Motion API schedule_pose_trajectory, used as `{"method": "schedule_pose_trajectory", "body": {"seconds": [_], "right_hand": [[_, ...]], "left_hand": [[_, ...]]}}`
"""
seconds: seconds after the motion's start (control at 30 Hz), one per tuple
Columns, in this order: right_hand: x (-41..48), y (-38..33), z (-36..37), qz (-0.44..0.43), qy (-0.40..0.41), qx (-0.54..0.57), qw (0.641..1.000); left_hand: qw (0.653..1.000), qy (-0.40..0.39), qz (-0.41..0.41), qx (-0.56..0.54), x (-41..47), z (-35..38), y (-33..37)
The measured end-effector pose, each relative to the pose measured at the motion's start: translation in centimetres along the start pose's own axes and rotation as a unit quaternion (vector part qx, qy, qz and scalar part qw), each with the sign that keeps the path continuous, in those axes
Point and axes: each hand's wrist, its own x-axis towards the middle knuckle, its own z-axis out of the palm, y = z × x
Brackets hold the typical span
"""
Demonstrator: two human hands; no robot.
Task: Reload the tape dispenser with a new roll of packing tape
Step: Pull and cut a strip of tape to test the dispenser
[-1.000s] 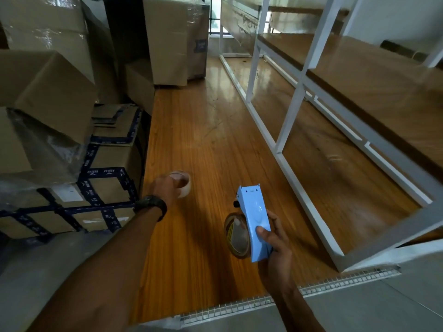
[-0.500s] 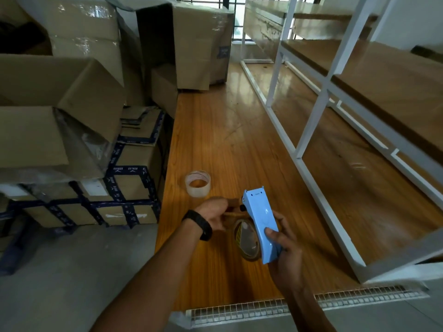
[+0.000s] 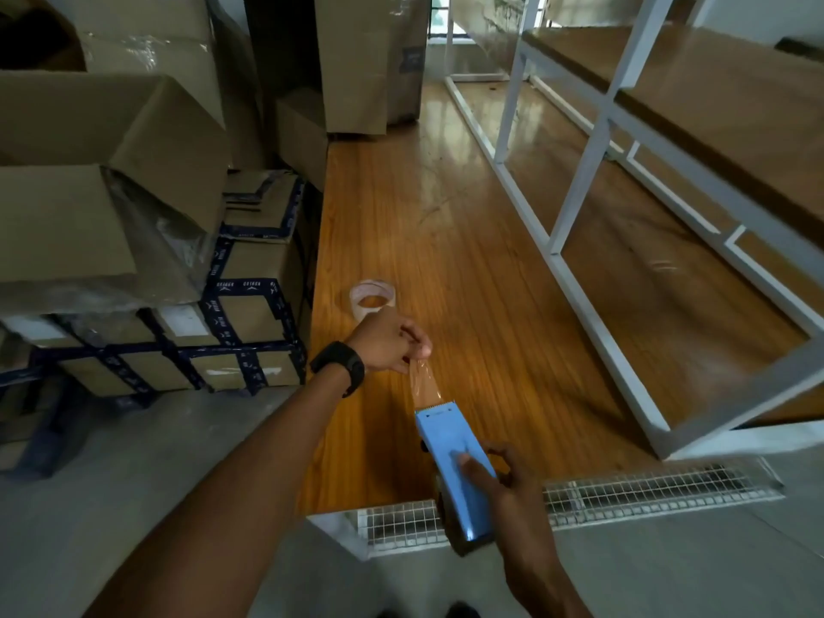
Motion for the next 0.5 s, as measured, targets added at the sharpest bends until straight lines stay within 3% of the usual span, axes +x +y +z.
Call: {"method": "schedule_pose_trajectory", "body": {"seconds": [0.17,0.33,0.5], "right_hand": [[-1.5,3.6,0.9,0.068,0.051,-0.062,0.994],[-3.0,5.2,1.6,0.073,0.071,-0.077,0.992],[-4.1,5.8,1.7,0.064,0.053,-0.066,0.994]], "left_hand": [[0.991,0.04,0.034,0.121,-0.9,5.0,-4.2],[0.976,0.127,0.07,0.163,-1.9,8.9,-7.3],[0.972,0.111,0.094,0.185,-2.6,9.4,-9.2]]}}
